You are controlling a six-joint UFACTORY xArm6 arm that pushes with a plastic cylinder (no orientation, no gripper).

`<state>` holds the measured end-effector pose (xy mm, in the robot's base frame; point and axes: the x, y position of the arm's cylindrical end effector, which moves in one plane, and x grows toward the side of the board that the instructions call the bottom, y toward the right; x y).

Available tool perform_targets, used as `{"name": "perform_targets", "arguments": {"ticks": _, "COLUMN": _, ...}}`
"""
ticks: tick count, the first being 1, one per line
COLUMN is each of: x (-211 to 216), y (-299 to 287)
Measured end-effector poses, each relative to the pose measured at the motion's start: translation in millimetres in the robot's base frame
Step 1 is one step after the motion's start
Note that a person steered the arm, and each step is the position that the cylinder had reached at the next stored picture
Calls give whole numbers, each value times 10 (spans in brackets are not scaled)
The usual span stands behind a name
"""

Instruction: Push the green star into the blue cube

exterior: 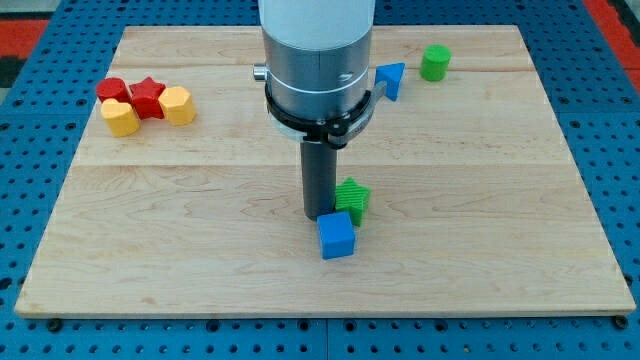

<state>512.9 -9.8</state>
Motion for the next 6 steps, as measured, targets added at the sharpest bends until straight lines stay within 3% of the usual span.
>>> {"name": "perform_targets", "arguments": {"ticks": 1, "x": -141, "y": -614}}
{"name": "perform_targets", "arguments": {"ticks": 2, "x": -610, "y": -202}}
{"name": "perform_targets", "arguments": {"ticks": 3, "x": -719, "y": 309}}
{"name": "perform_targets", "arguments": {"ticks": 5, "x": -228, "y": 336}}
{"name": "perform_targets", "arguments": {"ticks": 6, "x": -265, "y": 29}}
